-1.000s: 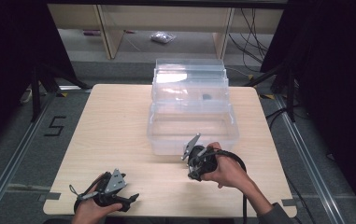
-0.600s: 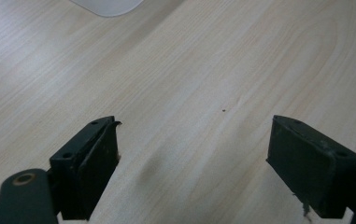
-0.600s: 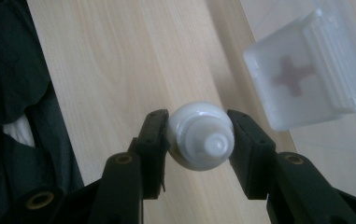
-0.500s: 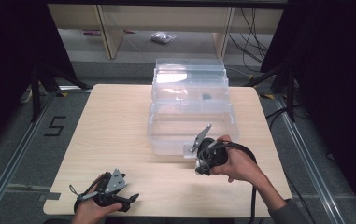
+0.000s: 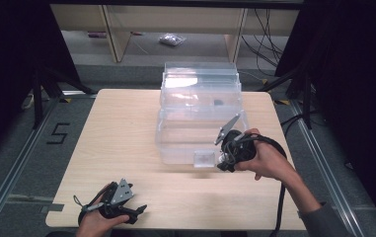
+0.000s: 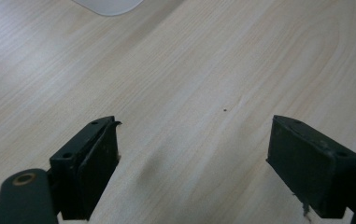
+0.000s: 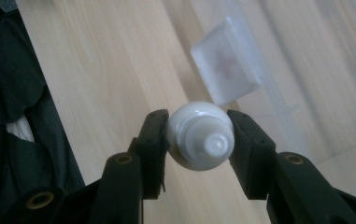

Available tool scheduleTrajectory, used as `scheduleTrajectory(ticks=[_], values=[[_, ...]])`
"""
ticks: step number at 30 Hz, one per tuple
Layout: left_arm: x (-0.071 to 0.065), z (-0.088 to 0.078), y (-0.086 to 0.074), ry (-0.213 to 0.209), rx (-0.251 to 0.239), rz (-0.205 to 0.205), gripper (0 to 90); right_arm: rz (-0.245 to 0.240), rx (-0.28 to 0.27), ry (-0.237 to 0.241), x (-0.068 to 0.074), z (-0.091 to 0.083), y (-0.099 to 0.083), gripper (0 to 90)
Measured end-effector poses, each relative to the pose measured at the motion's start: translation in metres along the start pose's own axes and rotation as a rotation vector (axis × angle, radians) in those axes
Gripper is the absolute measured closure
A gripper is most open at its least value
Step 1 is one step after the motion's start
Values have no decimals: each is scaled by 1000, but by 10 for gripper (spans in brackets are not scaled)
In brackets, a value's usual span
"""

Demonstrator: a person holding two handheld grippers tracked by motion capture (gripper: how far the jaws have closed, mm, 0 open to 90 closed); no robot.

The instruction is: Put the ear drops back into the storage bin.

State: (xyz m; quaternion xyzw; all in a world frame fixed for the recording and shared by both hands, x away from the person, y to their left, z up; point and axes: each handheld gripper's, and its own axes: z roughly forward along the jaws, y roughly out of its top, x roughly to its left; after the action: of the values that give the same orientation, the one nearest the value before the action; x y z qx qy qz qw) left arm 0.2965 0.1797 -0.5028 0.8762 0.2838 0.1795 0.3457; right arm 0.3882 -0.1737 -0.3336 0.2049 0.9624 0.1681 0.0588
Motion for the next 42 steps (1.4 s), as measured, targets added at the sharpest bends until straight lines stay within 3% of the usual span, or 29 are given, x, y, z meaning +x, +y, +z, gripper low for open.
scheduleTrajectory(ticks=[4, 12, 16, 18, 19, 26, 30, 42], values=[[0, 0, 0, 2, 0, 0, 159, 32, 0, -20, -14, -12, 3, 602], [0, 0, 0, 0, 0, -2, 159, 66, 24, -41, -36, -14, 4, 602], [0, 0, 0, 0, 0, -2, 160, 112, 40, -48, -46, -11, 5, 602], [1, 1, 0, 3, -3, -1, 160, 106, 41, -52, -53, -10, 6, 602], [0, 1, 0, 7, 2, -17, 159, 128, 40, -55, -58, -8, 6, 602], [0, 0, 0, -4, -1, -5, 160, 149, 44, -61, -76, -3, 10, 602], [0, 0, 0, 0, 1, -2, 159, 186, 58, -72, -89, 5, 12, 602], [0, 0, 0, -1, 0, 0, 160, 236, 83, -77, -110, 24, 12, 602]])
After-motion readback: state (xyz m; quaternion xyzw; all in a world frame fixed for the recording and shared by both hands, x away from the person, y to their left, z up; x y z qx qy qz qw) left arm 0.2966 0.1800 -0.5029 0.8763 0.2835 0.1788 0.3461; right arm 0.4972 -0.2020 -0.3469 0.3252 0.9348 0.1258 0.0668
